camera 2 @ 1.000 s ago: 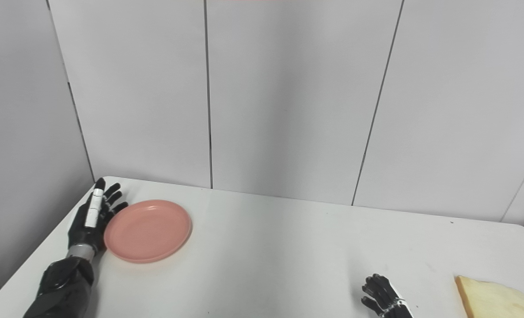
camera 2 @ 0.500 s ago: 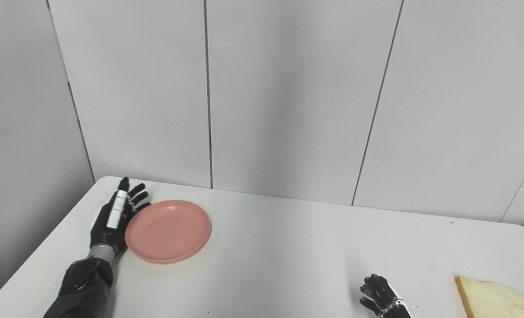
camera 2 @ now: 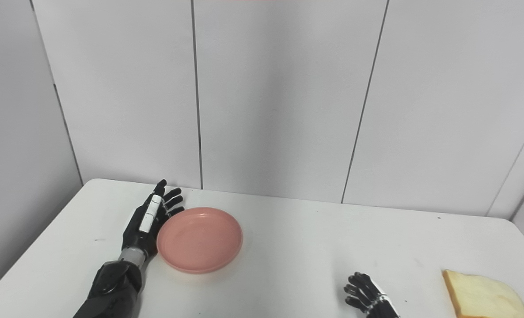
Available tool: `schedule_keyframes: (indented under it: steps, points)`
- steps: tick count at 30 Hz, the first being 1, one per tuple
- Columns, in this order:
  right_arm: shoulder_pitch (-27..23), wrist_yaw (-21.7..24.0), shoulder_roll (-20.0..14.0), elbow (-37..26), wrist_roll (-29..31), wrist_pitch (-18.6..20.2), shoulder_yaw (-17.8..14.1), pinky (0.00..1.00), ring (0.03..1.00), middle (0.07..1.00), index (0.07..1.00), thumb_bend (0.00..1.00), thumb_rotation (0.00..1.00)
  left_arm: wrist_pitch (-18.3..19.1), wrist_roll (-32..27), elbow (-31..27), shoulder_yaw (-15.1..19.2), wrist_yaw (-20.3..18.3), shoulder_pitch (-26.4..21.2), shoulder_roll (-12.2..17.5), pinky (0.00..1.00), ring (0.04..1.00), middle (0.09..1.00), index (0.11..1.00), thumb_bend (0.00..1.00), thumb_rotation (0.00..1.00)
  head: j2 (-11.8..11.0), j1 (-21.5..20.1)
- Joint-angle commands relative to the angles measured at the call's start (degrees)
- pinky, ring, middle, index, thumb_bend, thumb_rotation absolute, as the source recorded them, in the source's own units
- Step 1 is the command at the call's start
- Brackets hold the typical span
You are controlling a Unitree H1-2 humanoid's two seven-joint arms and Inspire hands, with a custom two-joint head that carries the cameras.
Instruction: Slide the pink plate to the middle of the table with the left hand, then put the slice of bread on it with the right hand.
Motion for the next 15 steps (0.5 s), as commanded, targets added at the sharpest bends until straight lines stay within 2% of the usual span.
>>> schedule_keyframes:
  steps: [1, 15]
  points:
    - [2.0, -0.5, 0.9, 8.0, -0.9, 0.8, 0.8, 0.75, 0.793, 0.822, 0.814, 0.74, 0.86, 1.1, 0.8, -1.2, -0.9, -0.9, -1.2, -0.9, 0.76, 0.835, 0.830, 0.928, 1.00, 0.70, 0.2, -0.4]
    - [3.0, -2.2, 2.6, 5.9, -4.4, 1.7, 2.1, 0.75, 0.791, 0.822, 0.817, 0.76, 0.88, 0.9, 3.2, -0.9, -4.6, -1.0, 0.2, -4.8, 0.73, 0.832, 0.825, 0.935, 0.95, 0.74, 1.7, -4.9]
